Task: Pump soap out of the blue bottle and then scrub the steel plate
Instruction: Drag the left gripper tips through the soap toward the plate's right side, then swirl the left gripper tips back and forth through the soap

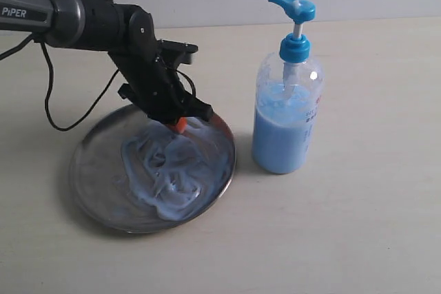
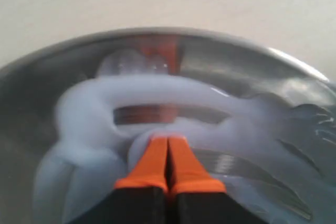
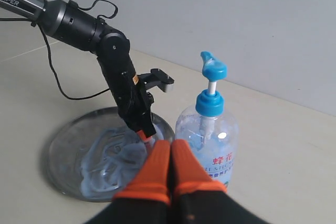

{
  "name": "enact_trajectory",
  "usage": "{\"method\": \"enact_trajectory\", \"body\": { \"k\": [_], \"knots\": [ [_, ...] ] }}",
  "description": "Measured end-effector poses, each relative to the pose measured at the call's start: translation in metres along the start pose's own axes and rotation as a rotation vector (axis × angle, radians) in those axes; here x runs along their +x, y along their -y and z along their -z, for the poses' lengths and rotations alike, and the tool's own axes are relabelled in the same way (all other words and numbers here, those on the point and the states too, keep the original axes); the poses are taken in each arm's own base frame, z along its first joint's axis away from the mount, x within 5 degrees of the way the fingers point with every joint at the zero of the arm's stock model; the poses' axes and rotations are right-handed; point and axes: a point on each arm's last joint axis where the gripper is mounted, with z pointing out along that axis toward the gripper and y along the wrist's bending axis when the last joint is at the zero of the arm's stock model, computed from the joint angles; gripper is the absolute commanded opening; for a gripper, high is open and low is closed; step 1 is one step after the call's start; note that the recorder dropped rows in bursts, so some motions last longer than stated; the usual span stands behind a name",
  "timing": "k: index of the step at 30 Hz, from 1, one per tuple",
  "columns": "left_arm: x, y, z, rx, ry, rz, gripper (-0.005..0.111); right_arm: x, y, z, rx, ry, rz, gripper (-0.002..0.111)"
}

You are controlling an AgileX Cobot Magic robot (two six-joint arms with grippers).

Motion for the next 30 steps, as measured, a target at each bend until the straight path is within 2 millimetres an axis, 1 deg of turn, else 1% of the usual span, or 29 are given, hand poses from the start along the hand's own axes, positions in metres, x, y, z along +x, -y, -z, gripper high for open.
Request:
{"method": "enact_trajectory", "body": {
  "k": [2,4,8,16,20,22,25,28,30],
  "knots": [
    [0.000,-0.005,0.001,-0.002,-0.003,0.012,0.000,0.000,0.000,0.000,0.000,0.000,0.000,0.000],
    [0.001,-0.005,0.001,-0.001,-0.012,0.012,0.000,0.000,0.000,0.000,0.000,0.000,0.000,0.000],
    [0.004,0.005,0.001,0.016,-0.045,-0.020,0.000,0.000,0.000,0.000,0.000,0.000,0.000,0.000],
    [0.019,0.052,-0.001,0.144,-0.161,-0.136,0.000,0.000,0.000,0.000,0.000,0.000,0.000,0.000],
    [0.025,0.070,-0.002,0.164,-0.192,-0.182,0.000,0.000,0.000,0.000,0.000,0.000,0.000,0.000],
    [0.026,0.074,-0.002,0.167,-0.193,-0.189,0.000,0.000,0.000,0.000,0.000,0.000,0.000,0.000],
    [0.024,0.073,-0.003,0.161,-0.180,-0.190,0.000,0.000,0.000,0.000,0.000,0.000,0.000,0.000],
    [0.020,0.067,-0.003,0.137,-0.142,-0.180,0.000,0.000,0.000,0.000,0.000,0.000,0.000,0.000],
    [0.014,0.057,-0.003,0.110,-0.098,-0.160,0.000,0.000,0.000,0.000,0.000,0.000,0.000,0.000]
  ]
}}
